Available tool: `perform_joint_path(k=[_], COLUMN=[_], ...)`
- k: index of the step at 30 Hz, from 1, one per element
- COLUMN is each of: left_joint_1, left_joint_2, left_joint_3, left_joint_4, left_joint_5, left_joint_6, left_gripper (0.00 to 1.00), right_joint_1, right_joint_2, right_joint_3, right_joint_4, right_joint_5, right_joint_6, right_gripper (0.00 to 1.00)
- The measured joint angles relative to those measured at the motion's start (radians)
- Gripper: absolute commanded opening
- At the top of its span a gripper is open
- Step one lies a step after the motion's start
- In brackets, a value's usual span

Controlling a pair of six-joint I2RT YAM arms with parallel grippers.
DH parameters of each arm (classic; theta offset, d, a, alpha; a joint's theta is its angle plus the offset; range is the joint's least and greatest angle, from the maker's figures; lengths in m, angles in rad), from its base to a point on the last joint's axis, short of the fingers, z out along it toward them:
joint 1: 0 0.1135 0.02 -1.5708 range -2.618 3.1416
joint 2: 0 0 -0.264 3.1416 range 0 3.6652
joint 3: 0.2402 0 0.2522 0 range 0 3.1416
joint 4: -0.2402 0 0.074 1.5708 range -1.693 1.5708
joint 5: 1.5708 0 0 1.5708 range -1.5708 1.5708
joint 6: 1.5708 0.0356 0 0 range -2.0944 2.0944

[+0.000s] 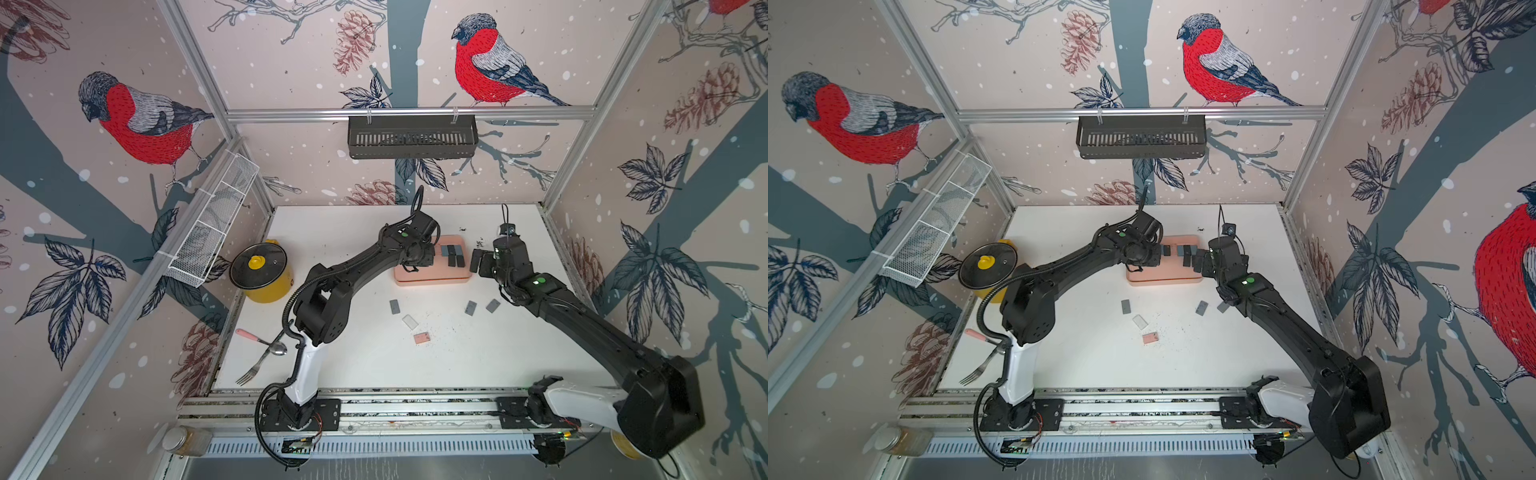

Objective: Put the eraser in the storage box
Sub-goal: Place the eraser in the storage box.

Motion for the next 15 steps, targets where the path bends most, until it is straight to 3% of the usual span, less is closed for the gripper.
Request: perform_joint_path(k=[5, 15], left_joint_1=[-0.002, -0.008], left_joint_2=[0.129, 0.298], left_joint_3=[0.143, 0.293], left_joint_4=[-0.002, 0.002], left_joint_5=[0.031, 0.097], left_joint_6=[-0.013, -0.044], left_gripper=[0.29, 0.29], right_joint_1=[-0.021, -0.056], right_joint_2=[-0.022, -0.013], right_joint_3=[-0.024, -0.036], right_joint_4=[0.003, 0.006], right_joint_5=[-0.030, -0.059], right_joint_6=[0.021, 0.025], right_gripper=[0.99, 0.99])
